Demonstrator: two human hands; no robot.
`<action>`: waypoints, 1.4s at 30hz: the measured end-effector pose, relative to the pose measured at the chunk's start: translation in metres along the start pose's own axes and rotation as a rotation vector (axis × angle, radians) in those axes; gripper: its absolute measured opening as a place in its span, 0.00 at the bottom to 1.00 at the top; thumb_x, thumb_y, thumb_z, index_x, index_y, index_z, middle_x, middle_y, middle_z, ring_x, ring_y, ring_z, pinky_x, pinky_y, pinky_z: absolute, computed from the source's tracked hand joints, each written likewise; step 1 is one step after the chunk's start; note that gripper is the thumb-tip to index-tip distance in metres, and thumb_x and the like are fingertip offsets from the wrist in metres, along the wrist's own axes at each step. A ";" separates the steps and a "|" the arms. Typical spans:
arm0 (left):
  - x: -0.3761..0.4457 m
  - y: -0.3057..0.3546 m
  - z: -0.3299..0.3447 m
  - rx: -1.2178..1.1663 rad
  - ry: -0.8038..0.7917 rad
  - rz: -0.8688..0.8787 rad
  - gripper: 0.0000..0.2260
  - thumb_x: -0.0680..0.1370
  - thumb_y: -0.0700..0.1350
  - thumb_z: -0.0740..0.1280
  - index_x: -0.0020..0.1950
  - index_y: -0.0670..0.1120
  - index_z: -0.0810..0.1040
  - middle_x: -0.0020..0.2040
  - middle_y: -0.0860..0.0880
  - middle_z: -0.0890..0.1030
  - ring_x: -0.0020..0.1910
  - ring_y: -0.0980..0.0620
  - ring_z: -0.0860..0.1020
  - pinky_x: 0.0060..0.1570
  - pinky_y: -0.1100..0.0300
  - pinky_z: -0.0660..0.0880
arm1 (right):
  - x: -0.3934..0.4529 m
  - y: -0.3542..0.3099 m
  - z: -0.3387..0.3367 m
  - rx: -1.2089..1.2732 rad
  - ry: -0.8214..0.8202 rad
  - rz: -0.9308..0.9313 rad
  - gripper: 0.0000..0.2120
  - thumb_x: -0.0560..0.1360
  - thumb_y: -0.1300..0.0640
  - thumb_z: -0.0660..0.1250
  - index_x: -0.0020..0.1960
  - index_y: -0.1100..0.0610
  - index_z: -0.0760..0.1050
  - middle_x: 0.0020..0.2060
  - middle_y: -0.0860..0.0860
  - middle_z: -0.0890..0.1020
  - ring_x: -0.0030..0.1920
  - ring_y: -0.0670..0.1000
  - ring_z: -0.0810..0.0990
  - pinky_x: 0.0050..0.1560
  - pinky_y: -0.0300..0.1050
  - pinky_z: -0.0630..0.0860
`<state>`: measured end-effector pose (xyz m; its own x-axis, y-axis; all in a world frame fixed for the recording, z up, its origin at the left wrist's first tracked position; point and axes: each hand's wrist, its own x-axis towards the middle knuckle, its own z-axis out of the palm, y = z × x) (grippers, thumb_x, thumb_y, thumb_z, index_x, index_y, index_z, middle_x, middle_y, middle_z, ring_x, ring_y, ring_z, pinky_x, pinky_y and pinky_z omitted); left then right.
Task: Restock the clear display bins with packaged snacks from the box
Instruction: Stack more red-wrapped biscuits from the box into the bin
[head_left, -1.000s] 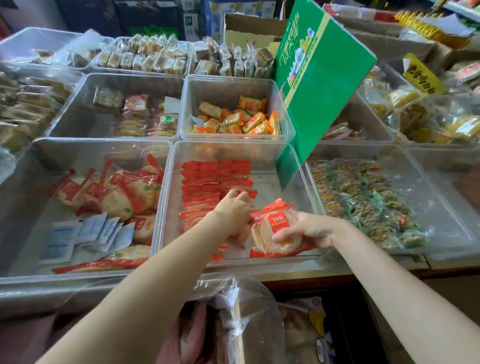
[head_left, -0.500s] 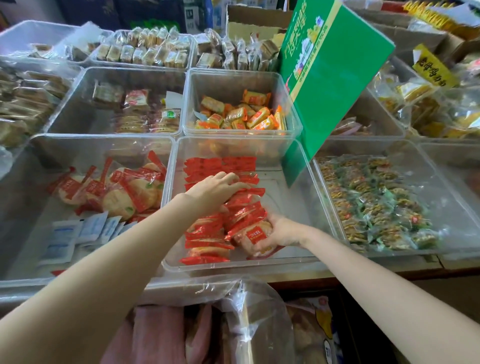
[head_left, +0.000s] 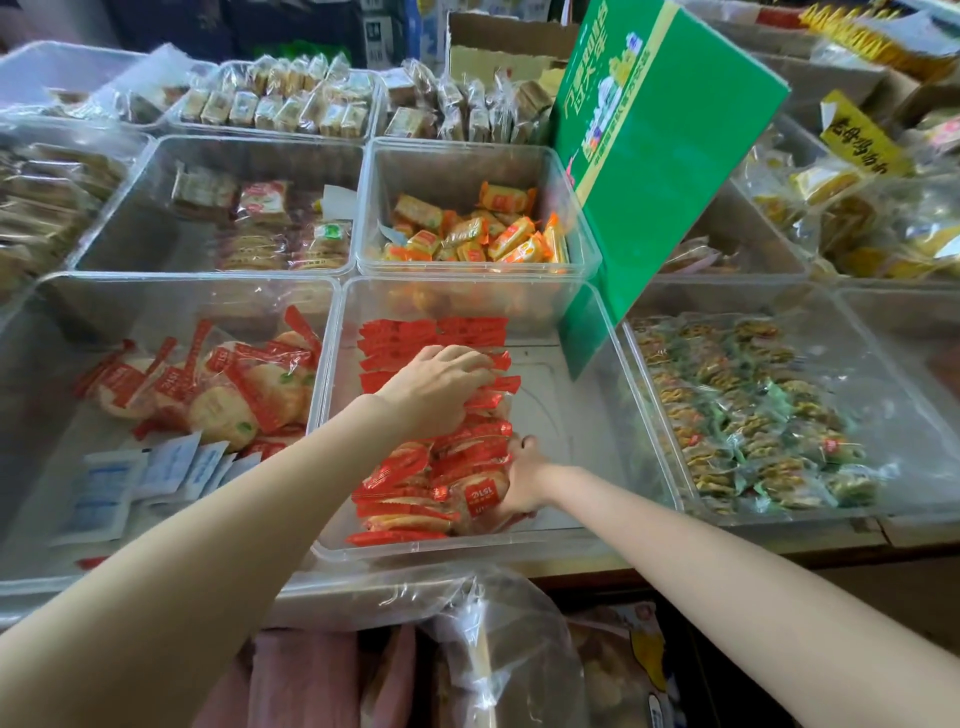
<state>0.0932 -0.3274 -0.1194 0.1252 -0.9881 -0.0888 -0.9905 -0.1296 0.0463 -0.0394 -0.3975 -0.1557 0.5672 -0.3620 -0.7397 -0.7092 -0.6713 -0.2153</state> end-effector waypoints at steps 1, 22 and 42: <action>0.001 0.005 -0.003 -0.040 -0.039 0.027 0.26 0.77 0.38 0.56 0.75 0.46 0.60 0.76 0.48 0.58 0.75 0.51 0.54 0.73 0.57 0.50 | 0.000 -0.001 -0.001 -0.037 0.002 0.003 0.50 0.71 0.45 0.70 0.75 0.63 0.40 0.70 0.59 0.55 0.72 0.58 0.56 0.72 0.41 0.52; -0.053 0.026 -0.011 -0.089 -0.064 -0.239 0.20 0.82 0.52 0.50 0.74 0.51 0.61 0.77 0.50 0.57 0.76 0.52 0.55 0.73 0.49 0.42 | -0.048 0.011 -0.044 0.316 0.030 -0.109 0.53 0.68 0.49 0.75 0.76 0.50 0.38 0.73 0.53 0.62 0.67 0.55 0.68 0.62 0.51 0.72; -0.399 0.027 0.012 -0.206 -0.488 -0.354 0.15 0.76 0.47 0.57 0.55 0.47 0.81 0.55 0.47 0.81 0.55 0.46 0.78 0.54 0.57 0.71 | -0.187 -0.185 0.154 -0.374 -0.229 -0.796 0.09 0.71 0.63 0.66 0.48 0.61 0.83 0.41 0.56 0.85 0.36 0.49 0.80 0.37 0.33 0.73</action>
<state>0.0154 0.0647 -0.0950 0.3540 -0.7380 -0.5745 -0.8566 -0.5025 0.1177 -0.0788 -0.1056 -0.0754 0.7059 0.4090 -0.5783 0.0611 -0.8485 -0.5256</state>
